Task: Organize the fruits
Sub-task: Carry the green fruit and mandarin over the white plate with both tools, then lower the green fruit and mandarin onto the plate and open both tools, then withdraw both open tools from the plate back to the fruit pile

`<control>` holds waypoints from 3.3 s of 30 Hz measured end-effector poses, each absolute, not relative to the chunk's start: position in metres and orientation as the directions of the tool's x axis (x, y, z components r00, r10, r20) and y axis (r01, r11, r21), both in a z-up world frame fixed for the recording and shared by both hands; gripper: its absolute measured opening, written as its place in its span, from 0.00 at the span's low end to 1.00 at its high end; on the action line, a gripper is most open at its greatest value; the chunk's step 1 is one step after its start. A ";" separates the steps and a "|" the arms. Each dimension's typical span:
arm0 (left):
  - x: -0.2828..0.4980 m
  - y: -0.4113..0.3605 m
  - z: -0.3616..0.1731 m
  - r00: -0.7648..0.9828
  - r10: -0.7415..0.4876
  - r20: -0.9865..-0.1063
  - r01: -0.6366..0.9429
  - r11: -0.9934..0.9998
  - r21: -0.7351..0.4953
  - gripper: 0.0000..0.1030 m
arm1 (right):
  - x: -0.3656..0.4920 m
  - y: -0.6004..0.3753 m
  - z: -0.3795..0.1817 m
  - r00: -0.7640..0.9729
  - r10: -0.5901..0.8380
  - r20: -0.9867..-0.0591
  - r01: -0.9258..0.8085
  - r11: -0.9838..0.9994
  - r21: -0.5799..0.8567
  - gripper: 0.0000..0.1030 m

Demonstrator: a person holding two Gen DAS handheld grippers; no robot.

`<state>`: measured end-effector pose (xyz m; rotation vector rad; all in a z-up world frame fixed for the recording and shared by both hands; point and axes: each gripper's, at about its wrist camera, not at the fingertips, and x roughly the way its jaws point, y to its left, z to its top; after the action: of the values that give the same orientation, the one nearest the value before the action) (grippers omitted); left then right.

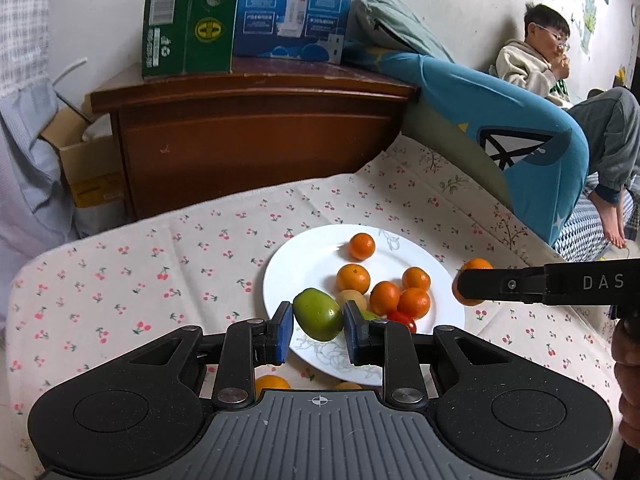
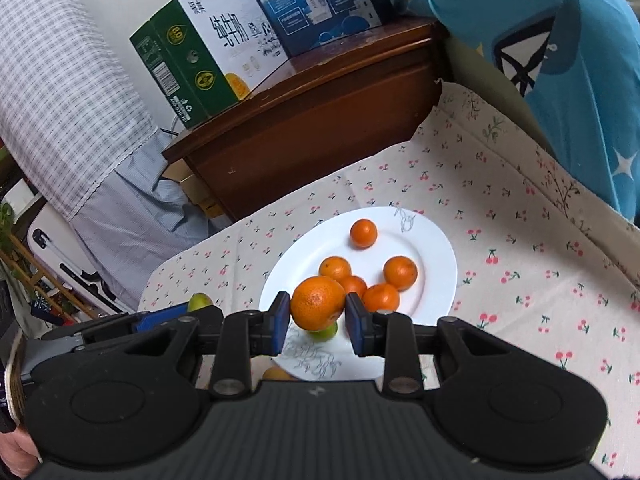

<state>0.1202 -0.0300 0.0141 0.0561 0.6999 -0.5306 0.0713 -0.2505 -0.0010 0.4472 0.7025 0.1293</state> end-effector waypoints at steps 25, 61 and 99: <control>0.170 -0.062 -0.019 0.599 -0.418 -0.683 0.472 0.873 -0.121 0.24 | 0.134 -0.259 -0.035 0.743 0.241 -0.625 0.088 0.890 0.448 0.29; 0.093 -0.010 -0.003 0.612 -0.342 -0.713 0.369 0.921 -0.124 0.43 | 0.058 -0.234 -0.018 0.716 0.251 -0.652 0.108 0.883 0.457 0.33; 0.039 0.031 -0.021 0.593 -0.182 -0.784 0.188 0.979 -0.085 0.45 | -0.009 -0.199 -0.040 0.639 0.278 -0.718 0.062 0.911 0.408 0.36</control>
<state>0.0392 0.0312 -0.0215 0.0066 0.9105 -0.2148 -0.0088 -0.1986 -0.0402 0.4208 0.8758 0.1269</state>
